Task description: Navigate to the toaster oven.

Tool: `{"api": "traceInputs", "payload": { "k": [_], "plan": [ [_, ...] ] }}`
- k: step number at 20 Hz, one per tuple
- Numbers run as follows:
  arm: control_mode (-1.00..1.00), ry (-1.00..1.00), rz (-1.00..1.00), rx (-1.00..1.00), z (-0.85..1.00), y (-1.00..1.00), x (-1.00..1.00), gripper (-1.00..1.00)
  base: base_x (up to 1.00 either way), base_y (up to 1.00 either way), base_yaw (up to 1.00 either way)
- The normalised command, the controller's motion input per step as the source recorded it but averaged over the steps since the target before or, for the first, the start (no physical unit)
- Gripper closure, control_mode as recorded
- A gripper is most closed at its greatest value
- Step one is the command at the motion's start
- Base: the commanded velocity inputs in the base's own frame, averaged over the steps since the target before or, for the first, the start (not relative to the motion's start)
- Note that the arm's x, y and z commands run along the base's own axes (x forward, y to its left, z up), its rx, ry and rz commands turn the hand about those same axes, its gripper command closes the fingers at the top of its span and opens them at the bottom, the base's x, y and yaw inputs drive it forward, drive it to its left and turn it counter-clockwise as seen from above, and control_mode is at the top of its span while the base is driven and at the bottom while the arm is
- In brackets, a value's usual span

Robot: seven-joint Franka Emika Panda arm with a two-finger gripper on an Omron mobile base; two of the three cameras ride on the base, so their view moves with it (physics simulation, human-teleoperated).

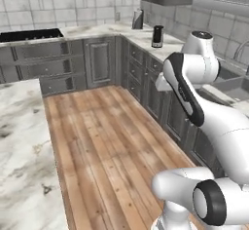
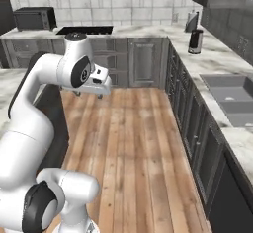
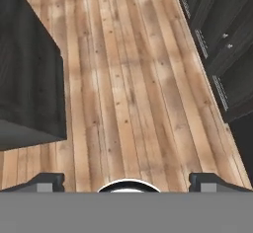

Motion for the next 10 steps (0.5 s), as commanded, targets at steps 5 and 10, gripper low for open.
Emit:
{"api": "traceInputs", "payload": {
  "k": [5, 10],
  "plan": [
    [1.0, 0.0, 0.0, 0.0, 0.0, 0.0, 0.0, -1.0, 1.0, -0.22, 0.18],
    [1.0, 0.0, 0.0, 0.0, 0.0, 0.0, 0.0, -1.0, 1.0, -0.24, 0.16]
  ]
}}
